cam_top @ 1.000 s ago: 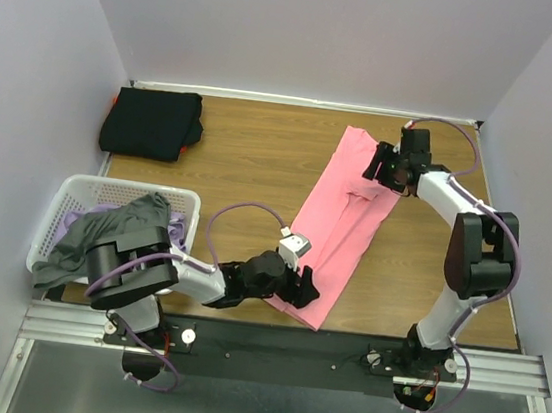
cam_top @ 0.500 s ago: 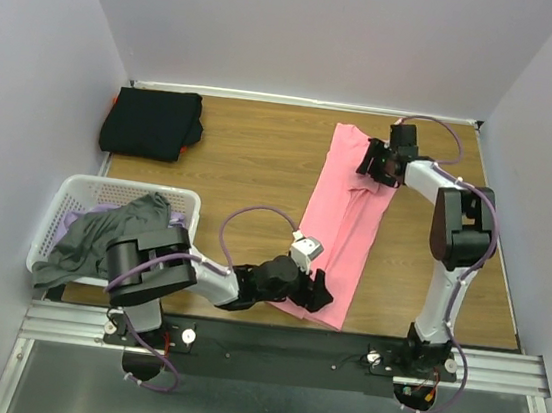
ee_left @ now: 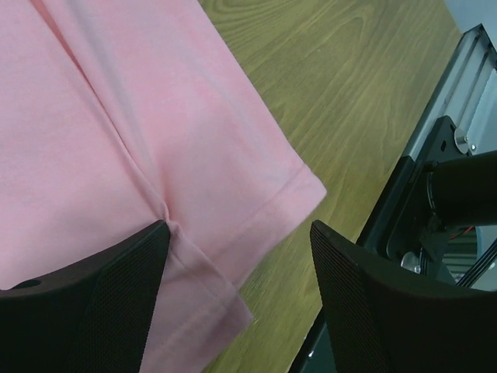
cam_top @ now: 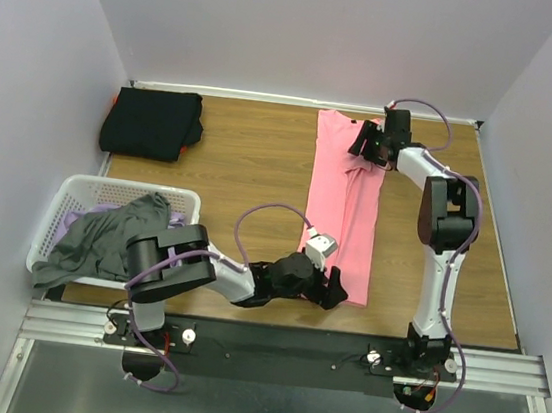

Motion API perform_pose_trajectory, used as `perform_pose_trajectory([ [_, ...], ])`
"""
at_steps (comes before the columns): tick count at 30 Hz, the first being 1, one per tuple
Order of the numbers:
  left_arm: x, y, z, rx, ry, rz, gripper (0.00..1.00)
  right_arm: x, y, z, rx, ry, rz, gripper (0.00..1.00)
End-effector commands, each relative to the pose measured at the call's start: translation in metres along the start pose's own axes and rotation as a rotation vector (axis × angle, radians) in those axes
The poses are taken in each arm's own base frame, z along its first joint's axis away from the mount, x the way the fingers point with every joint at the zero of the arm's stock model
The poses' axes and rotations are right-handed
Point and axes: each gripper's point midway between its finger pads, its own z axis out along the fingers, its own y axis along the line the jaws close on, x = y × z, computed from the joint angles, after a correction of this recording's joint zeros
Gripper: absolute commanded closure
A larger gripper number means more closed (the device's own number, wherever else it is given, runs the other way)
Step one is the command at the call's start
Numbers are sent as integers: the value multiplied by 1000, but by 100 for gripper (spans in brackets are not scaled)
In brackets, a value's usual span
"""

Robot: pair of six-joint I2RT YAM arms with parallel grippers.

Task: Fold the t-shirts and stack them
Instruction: Fold the tshirt

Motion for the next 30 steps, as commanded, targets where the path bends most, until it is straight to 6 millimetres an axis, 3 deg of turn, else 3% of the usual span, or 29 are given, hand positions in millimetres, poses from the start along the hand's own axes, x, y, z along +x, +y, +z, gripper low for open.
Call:
perform_pose_trajectory([
  [1,0,3,5,-40,13,47,18,44,-12,19,-14,131,-17,30],
  [4,-18,1,2,-70,-22,88,17,28,0,1,-47,98,-29,30],
  [6,-32,3,-2,-102,-61,105,16,-1,14,-27,-58,15,-60,30],
  [7,-40,2,-8,-108,-80,109,16,5,12,-34,-54,2,-67,30],
  [8,-46,4,-11,-126,-99,112,15,-22,25,-64,-70,-81,-81,30],
  [10,-56,3,-22,-136,-125,123,14,-33,30,-91,-81,-143,-83,30],
  [11,-60,7,-26,-159,-143,124,13,-18,26,-100,-75,-124,-78,30],
  [12,-62,9,-29,-170,-148,126,13,-16,26,-111,-73,-134,-68,30],
  [13,-61,14,-34,-192,-143,130,12,-31,37,-143,-96,-196,-68,30],
  [14,-63,20,-38,-224,-153,128,12,-4,27,-146,-78,-152,-51,30],
  [17,-60,36,-52,-279,-154,100,10,9,31,-191,-98,-194,-17,30],
  [18,-61,40,-57,-292,-165,89,9,43,19,-191,-70,-143,12,30],
  [20,-58,50,-70,-310,-176,57,9,75,8,-212,-51,-132,54,31],
  [21,-57,53,-75,-312,-181,46,9,69,11,-222,-61,-159,51,31],
  [22,-54,61,-82,-323,-182,34,9,89,6,-233,-57,-146,76,32],
  [24,-51,68,-87,-329,-178,5,9,113,0,-241,-46,-119,108,33],
  [25,-46,73,-92,-334,-171,-1,9,139,-10,-241,-17,-65,121,34],
  [30,-34,75,-103,-299,-146,-34,11,179,-19,-261,3,-12,169,37],
])
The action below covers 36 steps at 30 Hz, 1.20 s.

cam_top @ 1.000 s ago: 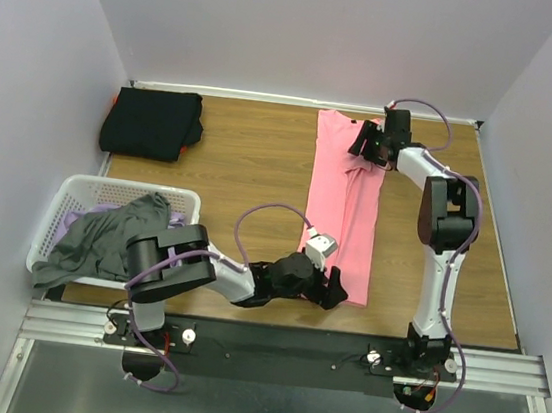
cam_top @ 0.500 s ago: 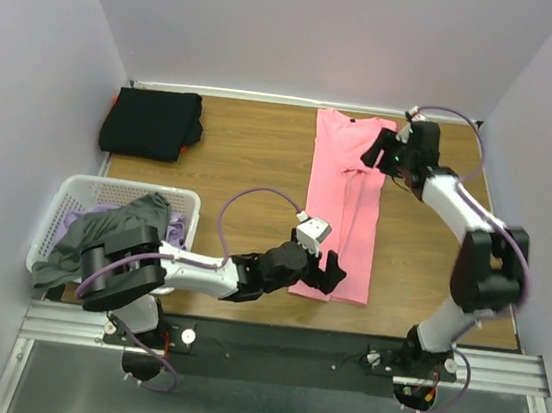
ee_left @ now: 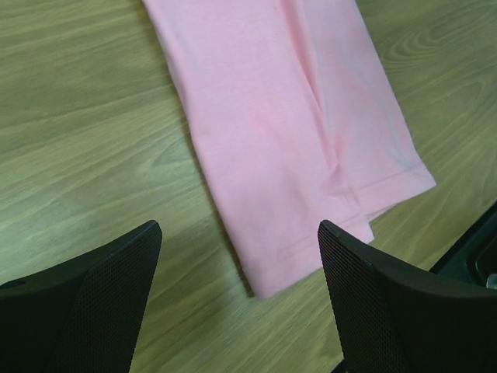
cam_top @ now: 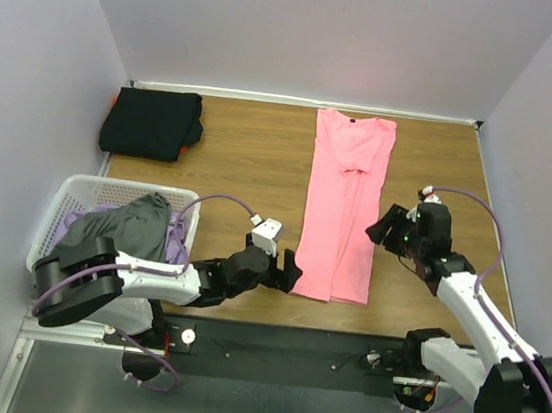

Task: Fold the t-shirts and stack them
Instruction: Fold the tshirt

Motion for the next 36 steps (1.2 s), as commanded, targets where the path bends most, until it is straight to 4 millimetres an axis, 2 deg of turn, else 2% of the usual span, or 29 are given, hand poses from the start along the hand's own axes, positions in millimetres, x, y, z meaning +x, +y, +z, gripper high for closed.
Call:
perform_pose_trajectory([
  [1,5,3,-11,15,9,-49,12,31,-13,-20,59,54,83,37],
  [5,11,8,-23,28,23,-67,15,56,-20,-30,80,107,104,42],
  [7,16,11,-26,18,49,-61,19,72,-13,-32,61,144,112,47],
  [11,21,10,-26,25,71,-50,23,86,-8,-33,87,178,116,49],
  [18,41,3,-18,63,163,0,26,118,-25,-29,252,244,69,49],
  [23,50,5,-15,61,191,17,32,120,-29,-34,272,206,110,49],
  [30,49,4,-10,55,191,51,33,132,-41,-38,360,229,119,49],
  [36,49,5,-7,42,197,67,33,133,-48,-52,416,214,145,49],
])
